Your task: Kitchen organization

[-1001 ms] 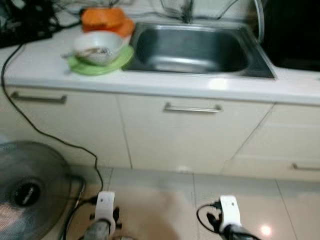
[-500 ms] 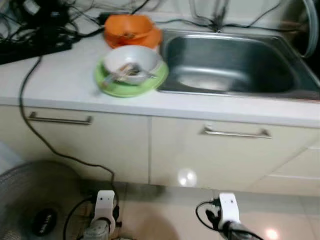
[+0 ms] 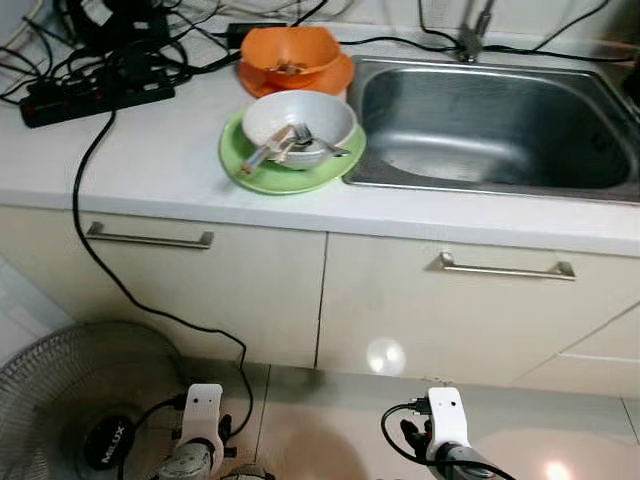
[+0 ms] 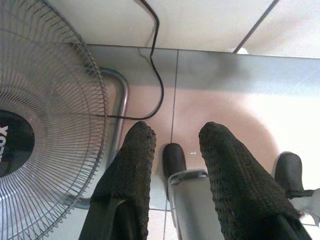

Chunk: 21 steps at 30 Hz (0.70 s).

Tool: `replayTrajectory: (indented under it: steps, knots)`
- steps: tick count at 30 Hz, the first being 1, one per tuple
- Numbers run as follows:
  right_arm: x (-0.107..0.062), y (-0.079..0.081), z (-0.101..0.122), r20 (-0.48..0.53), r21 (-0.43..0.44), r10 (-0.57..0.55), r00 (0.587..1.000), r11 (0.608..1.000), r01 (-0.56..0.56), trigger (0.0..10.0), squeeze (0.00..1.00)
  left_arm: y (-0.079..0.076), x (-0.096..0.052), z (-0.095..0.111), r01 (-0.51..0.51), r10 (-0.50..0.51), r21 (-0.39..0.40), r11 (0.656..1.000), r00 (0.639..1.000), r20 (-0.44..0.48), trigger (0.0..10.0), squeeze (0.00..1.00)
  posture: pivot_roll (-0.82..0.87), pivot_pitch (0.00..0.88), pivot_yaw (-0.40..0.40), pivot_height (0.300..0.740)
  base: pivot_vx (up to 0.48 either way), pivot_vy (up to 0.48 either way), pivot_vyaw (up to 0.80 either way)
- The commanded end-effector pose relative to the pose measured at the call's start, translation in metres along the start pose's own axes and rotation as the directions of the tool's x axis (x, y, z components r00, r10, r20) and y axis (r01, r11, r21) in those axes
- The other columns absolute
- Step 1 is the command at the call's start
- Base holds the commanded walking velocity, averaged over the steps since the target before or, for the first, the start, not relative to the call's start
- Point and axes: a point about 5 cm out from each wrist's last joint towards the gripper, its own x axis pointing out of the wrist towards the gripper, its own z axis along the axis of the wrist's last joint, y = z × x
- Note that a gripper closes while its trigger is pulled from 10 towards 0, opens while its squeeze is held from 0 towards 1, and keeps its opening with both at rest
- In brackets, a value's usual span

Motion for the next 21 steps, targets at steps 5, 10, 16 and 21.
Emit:
replayTrajectory:
  steps: [5, 10, 16, 21]
  knots:
    - [-0.0004, 0.0005, -0.0025, -0.009, 0.003, -0.001, 1.0, 1.0, 0.001, 10.0, 0.0, 0.0034, -0.0012, -0.0048, -0.017, 0.018, 0.018, 1.0, 1.0, -0.017, 10.0, 0.0, 0.12, 0.103, -0.007, 0.74, 0.133, 0.0, 0.0]
    - [-0.0005, 0.0004, -0.0031, -0.01, 0.001, -0.002, 1.0, 1.0, 0.002, 10.0, 0.0, 0.0042, -0.0014, -0.0055, -0.022, 0.023, 0.018, 1.0, 1.0, -0.018, 10.0, 0.0, 0.12, 0.102, -0.007, 0.74, 0.444, 0.0, 0.0]
    - [-0.0004, 0.0005, -0.0029, -0.011, 0.0, -0.001, 1.0, 1.0, 0.001, 10.0, 0.0, 0.0044, -0.0013, -0.0053, -0.024, 0.024, 0.018, 1.0, 1.0, -0.019, 10.0, 0.0, 0.12, 0.102, -0.008, 0.74, 0.48, 0.0, 0.0]
    - [-0.0003, 0.0006, -0.0026, -0.011, 0.0, -0.001, 1.0, 1.0, 0.001, 10.0, 0.0, 0.0048, -0.0013, -0.0051, -0.025, 0.026, 0.019, 1.0, 0.999, -0.019, 10.0, 0.0, 0.12, 0.102, -0.007, 0.74, 0.48, 0.0, 0.0]
